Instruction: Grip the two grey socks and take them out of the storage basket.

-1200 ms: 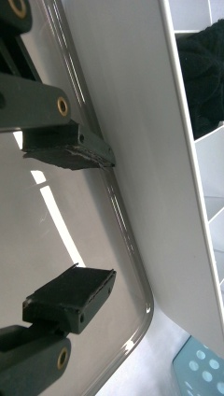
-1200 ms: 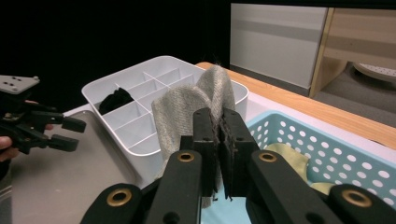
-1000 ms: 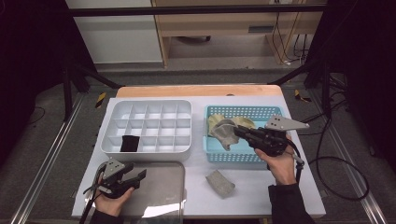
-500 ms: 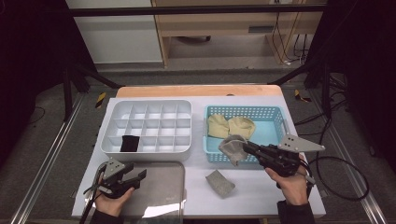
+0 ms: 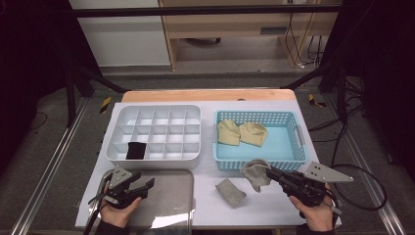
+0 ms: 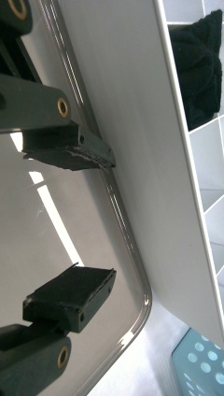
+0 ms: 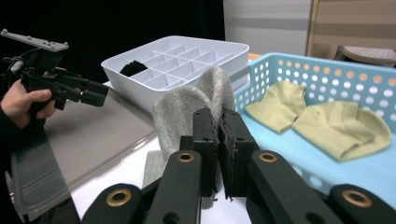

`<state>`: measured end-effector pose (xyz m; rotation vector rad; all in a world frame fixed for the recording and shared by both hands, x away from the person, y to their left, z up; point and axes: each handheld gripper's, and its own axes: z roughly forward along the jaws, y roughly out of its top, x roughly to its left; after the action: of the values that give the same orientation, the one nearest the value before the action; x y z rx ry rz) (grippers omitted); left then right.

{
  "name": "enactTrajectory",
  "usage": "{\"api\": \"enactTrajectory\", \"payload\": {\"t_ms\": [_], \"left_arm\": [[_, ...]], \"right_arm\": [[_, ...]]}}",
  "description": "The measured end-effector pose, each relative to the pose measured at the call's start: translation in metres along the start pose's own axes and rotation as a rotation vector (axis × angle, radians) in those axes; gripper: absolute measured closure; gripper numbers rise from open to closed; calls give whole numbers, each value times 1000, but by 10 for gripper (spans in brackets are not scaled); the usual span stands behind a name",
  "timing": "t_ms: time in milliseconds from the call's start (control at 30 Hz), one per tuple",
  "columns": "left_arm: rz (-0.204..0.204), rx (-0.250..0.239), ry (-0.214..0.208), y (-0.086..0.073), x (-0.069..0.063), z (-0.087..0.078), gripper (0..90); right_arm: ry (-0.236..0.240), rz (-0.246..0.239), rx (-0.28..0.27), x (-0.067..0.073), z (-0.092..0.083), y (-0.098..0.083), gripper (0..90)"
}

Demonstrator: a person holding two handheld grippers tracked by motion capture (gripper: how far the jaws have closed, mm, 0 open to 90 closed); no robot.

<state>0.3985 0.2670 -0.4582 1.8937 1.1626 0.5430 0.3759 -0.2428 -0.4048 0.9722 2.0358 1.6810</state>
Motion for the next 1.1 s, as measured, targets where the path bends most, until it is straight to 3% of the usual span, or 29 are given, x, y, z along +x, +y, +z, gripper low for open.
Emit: {"api": "enactTrajectory", "payload": {"t_ms": [267,700,1100], "left_arm": [[3,-11,1,1,-1,-3,387],[9,-14,-6,2,-4,-3,386],[9,-17,-15,3,-6,-4,386]], "right_arm": [[-45,6,55,-3,-5,-19,856],[-113,62,130,-18,-11,-45,855],[-230,117,227,-34,-10,-66,837]]}}
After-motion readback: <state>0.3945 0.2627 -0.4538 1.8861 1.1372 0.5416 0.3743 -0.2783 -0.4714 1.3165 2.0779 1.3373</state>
